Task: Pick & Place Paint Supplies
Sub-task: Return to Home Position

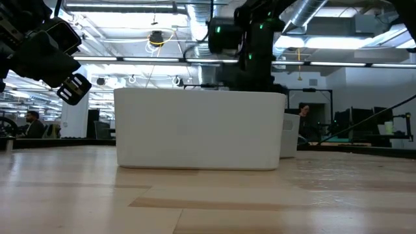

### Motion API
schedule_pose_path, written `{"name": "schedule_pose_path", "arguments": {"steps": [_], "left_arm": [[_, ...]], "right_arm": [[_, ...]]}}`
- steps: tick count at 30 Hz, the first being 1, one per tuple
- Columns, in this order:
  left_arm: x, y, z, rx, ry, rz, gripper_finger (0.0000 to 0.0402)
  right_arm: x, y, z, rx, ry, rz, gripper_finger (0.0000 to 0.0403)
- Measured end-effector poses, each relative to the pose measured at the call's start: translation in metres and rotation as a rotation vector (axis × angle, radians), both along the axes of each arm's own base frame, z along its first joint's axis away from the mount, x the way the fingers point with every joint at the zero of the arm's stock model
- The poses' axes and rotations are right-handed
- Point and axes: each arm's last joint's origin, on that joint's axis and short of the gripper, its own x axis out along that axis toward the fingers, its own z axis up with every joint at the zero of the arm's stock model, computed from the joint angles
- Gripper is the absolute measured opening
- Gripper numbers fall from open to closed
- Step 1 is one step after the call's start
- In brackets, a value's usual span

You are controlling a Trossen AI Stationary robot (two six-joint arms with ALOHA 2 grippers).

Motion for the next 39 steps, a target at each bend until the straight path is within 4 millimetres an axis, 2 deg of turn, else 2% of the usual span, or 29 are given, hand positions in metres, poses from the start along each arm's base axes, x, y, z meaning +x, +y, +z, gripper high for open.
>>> {"name": "schedule_pose_path", "arguments": {"steps": [5, 10, 13, 17, 21, 27, 30, 32, 35, 39], "left_arm": [[0.000, 0.000, 0.000, 0.000, 0.000, 0.000, 0.0003], [0.000, 0.000, 0.000, 0.000, 0.000, -0.002, 0.0003], [0.000, 0.000, 0.000, 0.000, 0.000, -0.003, 0.0003], [0.000, 0.000, 0.000, 0.006, -0.002, -0.005, 0.0003], [0.000, 0.000, 0.000, 0.008, -0.003, -0.005, 0.0003], [0.000, 0.000, 0.000, 0.010, -0.003, -0.005, 0.0003], [0.000, 0.000, 0.000, 0.010, -0.003, -0.005, 0.0003], [0.000, 0.000, 0.000, 0.010, -0.004, -0.002, 0.0003], [0.000, 0.000, 0.000, 0.011, -0.004, -0.001, 0.0003], [0.000, 0.000, 0.000, 0.011, -0.008, -0.001, 0.0003]], "right_arm": [[-0.008, 0.004, 0.044, -0.129, -0.159, 0.045, 0.0108], [-0.014, 0.022, 0.088, -0.240, -0.350, 0.201, 0.0100], [-0.017, 0.031, 0.106, -0.277, -0.442, 0.265, 0.0080], [-0.019, 0.046, 0.123, -0.268, -0.633, 0.387, 0.0022], [-0.023, 0.067, 0.114, -0.169, -0.870, 0.480, 0.0006], [-0.044, 0.097, 0.073, -0.069, -1.090, 0.512, 0.0001], [-0.055, 0.107, 0.065, -0.027, -1.274, 0.530, 0.0001], [-0.063, 0.111, 0.060, -0.019, -1.352, 0.532, 0.0001], [-0.073, 0.110, 0.043, -0.033, -1.347, 0.481, 0.0001], [-0.082, 0.106, 0.037, -0.051, -1.403, 0.474, 0.0001]]}}
